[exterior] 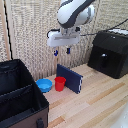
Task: Discover the targeted book and set your gripper to the appropriate amplitude. Smoothly guide your gripper in the direction of the book and snatch it firmly. Search for the back section of the caddy. Move the held book towards the back section and lightly deposit it inside.
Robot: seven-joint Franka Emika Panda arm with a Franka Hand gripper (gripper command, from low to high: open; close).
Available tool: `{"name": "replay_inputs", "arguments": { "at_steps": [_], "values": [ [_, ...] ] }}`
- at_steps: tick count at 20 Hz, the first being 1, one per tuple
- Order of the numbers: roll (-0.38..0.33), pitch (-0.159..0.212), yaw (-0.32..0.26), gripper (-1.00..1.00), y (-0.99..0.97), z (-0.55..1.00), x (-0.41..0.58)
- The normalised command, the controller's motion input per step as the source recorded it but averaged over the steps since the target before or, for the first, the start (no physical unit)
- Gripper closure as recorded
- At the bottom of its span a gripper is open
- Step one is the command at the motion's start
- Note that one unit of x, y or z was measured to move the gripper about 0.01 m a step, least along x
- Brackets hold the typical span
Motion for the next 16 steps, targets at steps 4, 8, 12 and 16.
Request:
{"name": "replay_inputs", "arguments": {
  "at_steps": [4,8,12,16],
  "values": [
    [0.0,0.0,0.101,-1.0,-0.4,-0.16,0.081],
    [0.0,0.012,0.151,-1.0,-0.46,-0.25,0.11],
    [0.0,0.023,0.152,-1.0,-0.38,-0.24,0.094],
    [-0.021,0.063,0.107,-1.0,-0.14,-0.29,0.024]
  ]
}}
